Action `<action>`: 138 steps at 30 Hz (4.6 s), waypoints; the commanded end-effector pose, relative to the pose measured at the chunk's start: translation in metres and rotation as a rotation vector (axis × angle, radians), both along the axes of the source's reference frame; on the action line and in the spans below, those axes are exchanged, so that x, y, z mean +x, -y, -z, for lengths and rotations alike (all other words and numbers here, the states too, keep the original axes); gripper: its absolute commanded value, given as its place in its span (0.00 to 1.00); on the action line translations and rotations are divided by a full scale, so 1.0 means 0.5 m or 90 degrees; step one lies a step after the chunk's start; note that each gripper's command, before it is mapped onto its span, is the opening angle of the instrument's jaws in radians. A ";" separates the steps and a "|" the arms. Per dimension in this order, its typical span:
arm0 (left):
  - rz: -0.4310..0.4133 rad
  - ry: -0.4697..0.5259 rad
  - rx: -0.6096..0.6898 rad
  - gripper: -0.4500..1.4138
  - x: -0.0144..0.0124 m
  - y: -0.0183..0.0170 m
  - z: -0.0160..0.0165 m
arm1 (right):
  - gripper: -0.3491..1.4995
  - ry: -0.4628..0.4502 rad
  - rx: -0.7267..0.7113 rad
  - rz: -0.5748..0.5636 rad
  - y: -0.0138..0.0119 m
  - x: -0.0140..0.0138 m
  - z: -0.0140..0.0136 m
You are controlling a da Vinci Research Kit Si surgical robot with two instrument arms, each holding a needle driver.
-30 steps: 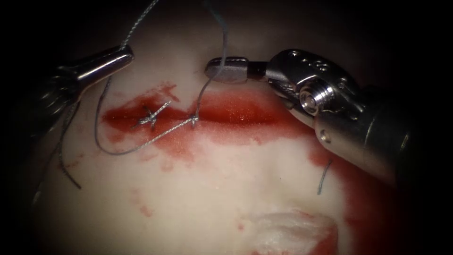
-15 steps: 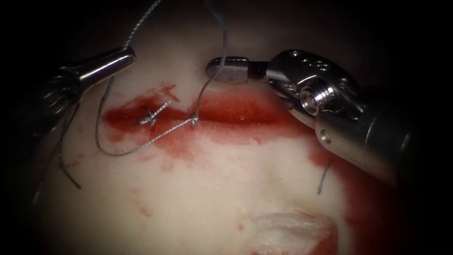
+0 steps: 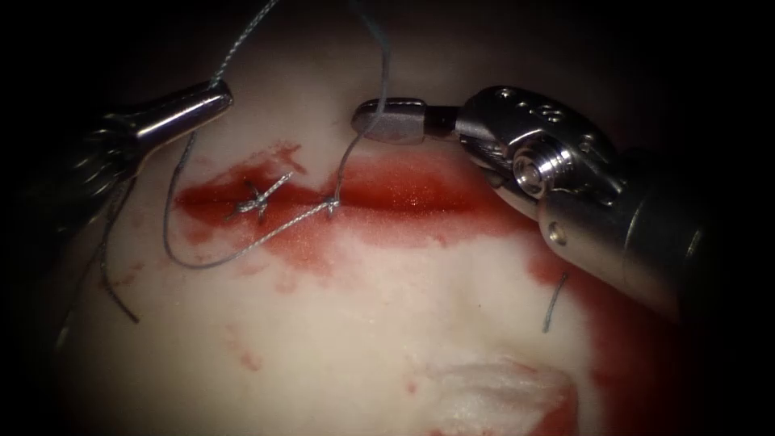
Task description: Wound Closure
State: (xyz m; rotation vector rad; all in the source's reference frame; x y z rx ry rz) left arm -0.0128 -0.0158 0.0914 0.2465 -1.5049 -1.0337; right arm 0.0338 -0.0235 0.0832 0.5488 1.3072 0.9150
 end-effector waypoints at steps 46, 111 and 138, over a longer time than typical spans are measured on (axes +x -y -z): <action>-0.001 0.011 0.018 0.00 -0.0008 -0.0025 0.0009 | 0.00 -0.001 0.025 -0.005 -0.0015 0.0019 -0.0003; -0.062 0.103 0.119 0.00 -0.0067 0.0021 0.0065 | 0.00 0.044 0.155 0.089 0.0085 0.0060 0.0071; -0.031 0.295 0.137 0.00 -0.0082 0.0009 0.0043 | 0.00 -0.187 -0.077 0.103 0.0117 0.0231 -0.0015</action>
